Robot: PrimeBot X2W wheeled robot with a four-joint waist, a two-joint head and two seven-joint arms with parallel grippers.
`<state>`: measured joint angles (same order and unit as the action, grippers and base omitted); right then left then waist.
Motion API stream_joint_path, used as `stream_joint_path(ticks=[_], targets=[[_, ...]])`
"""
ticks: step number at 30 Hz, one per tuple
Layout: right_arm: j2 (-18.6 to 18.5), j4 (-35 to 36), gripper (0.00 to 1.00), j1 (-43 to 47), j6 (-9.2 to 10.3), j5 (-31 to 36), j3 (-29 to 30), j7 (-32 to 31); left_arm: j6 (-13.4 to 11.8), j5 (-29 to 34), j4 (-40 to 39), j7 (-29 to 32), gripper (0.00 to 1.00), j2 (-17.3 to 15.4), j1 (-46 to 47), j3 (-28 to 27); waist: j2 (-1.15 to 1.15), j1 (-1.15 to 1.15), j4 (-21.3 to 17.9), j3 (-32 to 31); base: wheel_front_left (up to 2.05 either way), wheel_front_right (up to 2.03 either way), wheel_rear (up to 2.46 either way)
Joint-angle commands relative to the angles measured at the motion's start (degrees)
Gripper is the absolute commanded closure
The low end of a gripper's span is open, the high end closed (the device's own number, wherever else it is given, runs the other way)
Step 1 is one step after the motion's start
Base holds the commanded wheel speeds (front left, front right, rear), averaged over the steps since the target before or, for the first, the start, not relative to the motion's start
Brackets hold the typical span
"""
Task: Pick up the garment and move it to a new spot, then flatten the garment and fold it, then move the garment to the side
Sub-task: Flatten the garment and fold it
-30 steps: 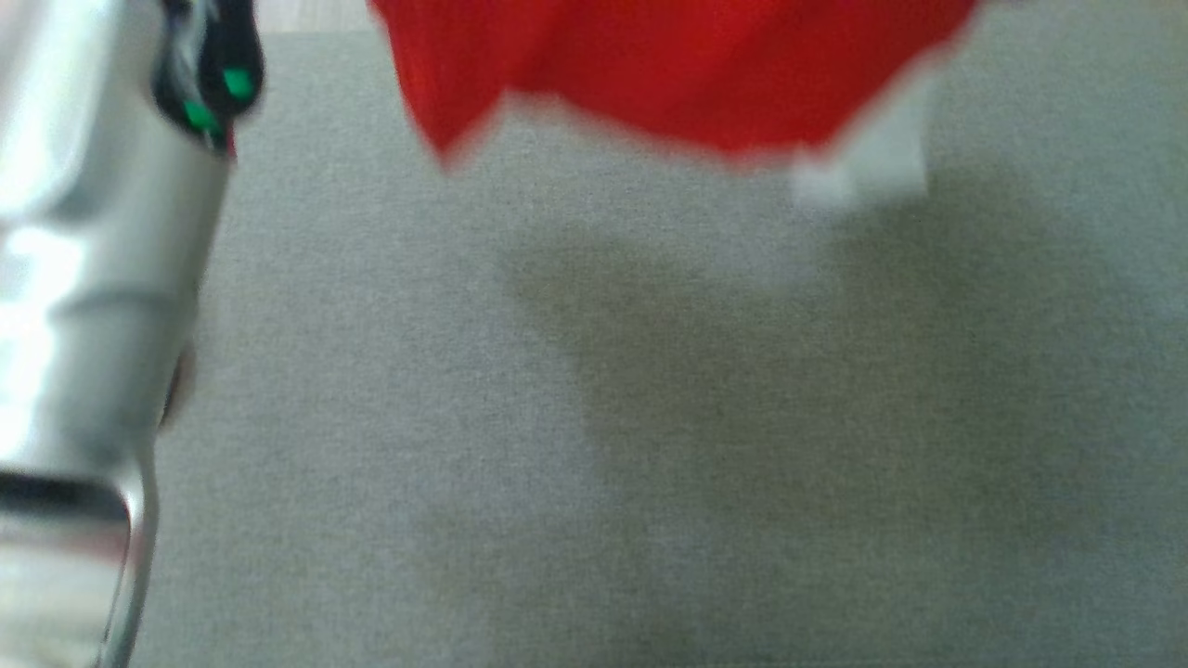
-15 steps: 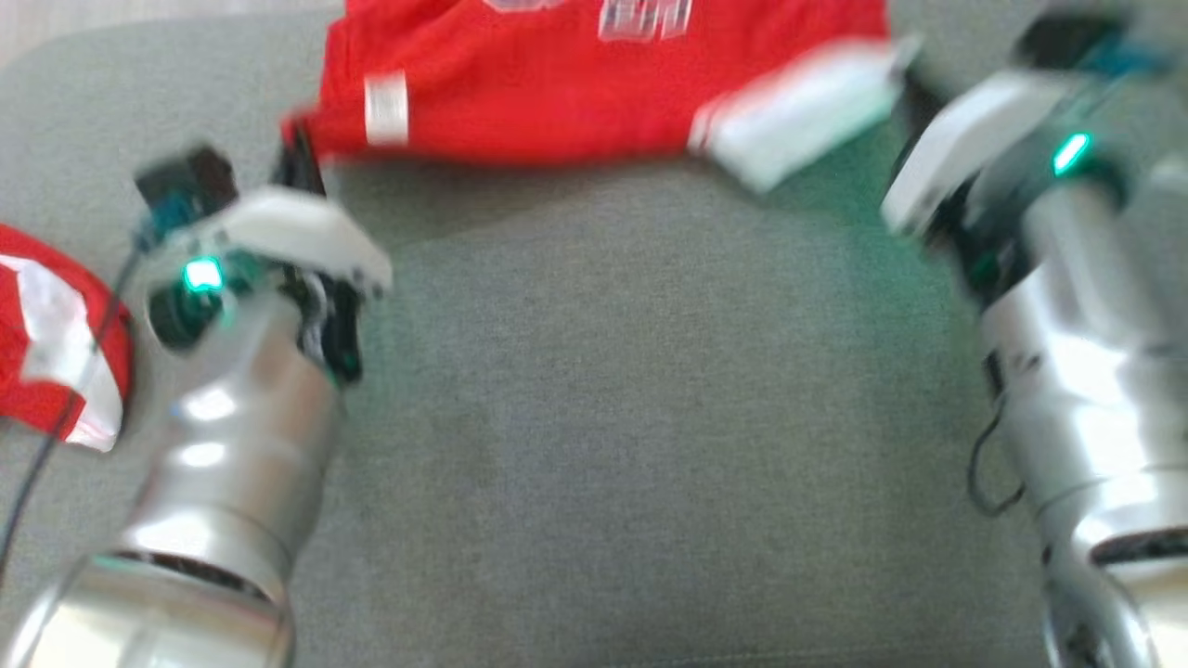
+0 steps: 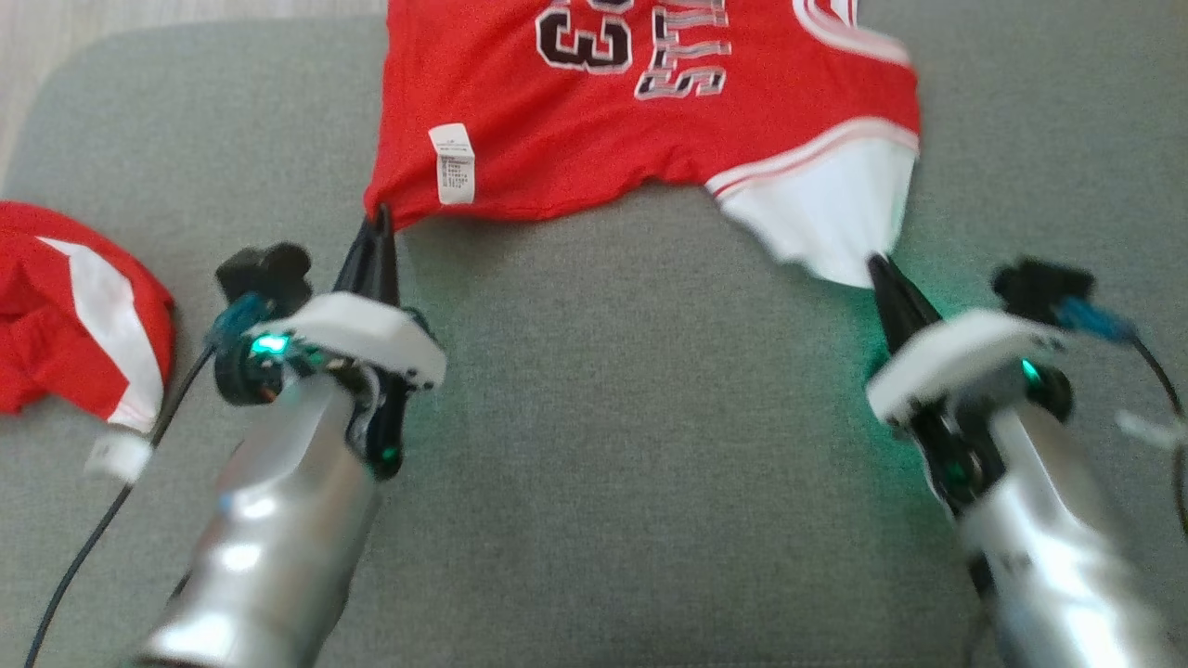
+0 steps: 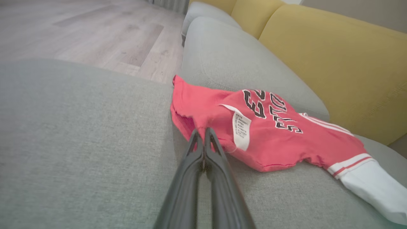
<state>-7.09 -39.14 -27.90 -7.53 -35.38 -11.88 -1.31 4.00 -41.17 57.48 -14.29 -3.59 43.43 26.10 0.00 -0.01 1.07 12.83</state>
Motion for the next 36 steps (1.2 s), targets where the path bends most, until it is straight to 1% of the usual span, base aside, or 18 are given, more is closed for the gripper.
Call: stream_joint_path(ticks=[1, 4, 6, 7, 9, 12, 14, 16, 17, 20, 22, 25, 27, 31, 33, 36], targets=[[-0.8, 4.3, 1.0, 2.4, 0.04, -0.5, -0.8, 0.5, -0.7, 1.3, -3.6, -0.7, 1.0, -3.4, -2.1, -2.2, 0.0, 0.01, 0.0, -1.1, 0.0, 0.0, 0.0], [-2.8, 15.6, 1.0, 11.5, 0.04, 0.4, 1.9, -1.7, -2.8, 4.1, -14.1, -0.7, 1.0, -6.5, -10.5, -4.3, 0.0, 0.01, 0.1, -2.9, 0.0, 0.0, 0.0], [-3.2, 23.7, 1.0, 18.2, 0.04, 2.0, 5.0, -5.0, -4.6, 5.0, -21.0, -0.7, 1.0, -8.7, -16.3, -5.0, 0.0, 0.01, 0.1, -4.1, 0.0, 0.0, 0.0], [-2.9, 28.0, 1.0, 21.6, 0.04, 3.1, 6.9, -7.2, -5.8, 5.4, -24.7, -0.5, 1.0, -10.0, -19.2, -5.1, 0.0, 0.01, 0.1, -4.7, 0.0, 0.0, 0.0], [-1.2, 36.7, 1.0, 28.5, 0.04, 5.3, 10.8, -12.5, -8.5, 5.5, -33.2, 1.8, 1.0, -12.3, -25.0, -5.3, 0.0, 0.01, 0.3, -5.6, 0.0, 0.0, 0.0], [1.9, 49.6, 1.0, 37.4, 0.04, 8.4, 15.2, -20.5, -13.7, 5.9, -47.5, 7.1, 1.0, -16.0, -33.4, -5.9, 0.0, 0.01, 0.5, -6.3, 0.0, 0.0, 0.0], [3.2, 56.6, 1.0, 41.9, 0.04, 9.5, 16.9, -25.4, -17.0, 6.1, -56.5, 10.5, 1.0, -18.3, -38.3, -6.5, 0.0, 0.01, 0.5, -6.4, 0.0, 0.0, 0.0], [3.9, 61.8, 1.0, 45.6, 0.04, 10.1, 18.0, -29.8, -20.1, 6.1, -64.2, 14.0, 1.0, -20.3, -42.9, -7.0, 0.0, 0.01, 0.3, -6.5, 0.0, 0.0, 0.0], [3.9, 61.8, 1.0, 45.6, 0.04, 10.1, 18.0, -29.8, -20.1, 6.1, -64.2, 14.0, 1.0, -20.3, -42.9, -7.0, 0.0, 0.01, 0.3, -6.5, 0.0, 0.0, 0.0], [4.2, 66.6, 1.0, 49.4, 0.04, 9.7, 19.6, -34.6, -23.7, 6.0, -72.5, 18.5, 1.0, -22.6, -48.0, -7.6, 0.0, 0.01, 0.0, -6.5, 0.0, 0.0, 0.0], [4.2, 67.8, 1.0, 50.3, 0.04, 8.6, 20.6, -35.9, -24.8, 5.6, -75.6, 21.3, 1.0, -23.8, -50.2, -7.5, 0.0, 0.01, -0.2, -6.4, 0.0, 0.0, 0.0], [4.2, 67.2, 1.0, 49.8, 0.04, 7.8, 20.7, -37.7, -25.0, 4.1, -76.8, 24.7, 1.0, -24.8, -51.0, -7.3, 0.0, 0.01, -0.3, -6.0, 0.0, 0.0, 0.0], [4.2, 65.5, 1.0, 48.4, 0.04, 7.6, 20.6, -39.1, -24.2, 2.8, -76.1, 26.6, 1.0, -25.0, -50.0, -7.0, 0.0, 0.01, 0.0, -5.5, 0.0, 0.0, 0.0], [4.2, 62.2, 1.0, 42.1, 0.04, 9.2, 19.7, -42.2, -21.1, -1.2, -71.2, 30.0, 1.0, -24.5, -45.7, -6.7, 0.0, 0.01, 0.5, -3.2, 0.0, 0.0, 0.0], [4.2, 59.6, 1.0, 37.4, 0.04, 8.6, 18.8, -43.8, -19.3, -3.1, -67.9, 31.4, 1.0, -24.3, -42.8, -6.9, 0.0, 0.01, 0.6, -1.8, 0.0, 0.0, 0.0], [3.8, 55.3, 1.0, 29.9, 0.04, 9.5, 17.9, -46.6, -16.7, -5.1, -63.1, 33.0, 1.0, -23.9, -38.0, -7.0, 0.0, 0.01, 1.1, -0.1, 0.0, 0.0, 0.0]])
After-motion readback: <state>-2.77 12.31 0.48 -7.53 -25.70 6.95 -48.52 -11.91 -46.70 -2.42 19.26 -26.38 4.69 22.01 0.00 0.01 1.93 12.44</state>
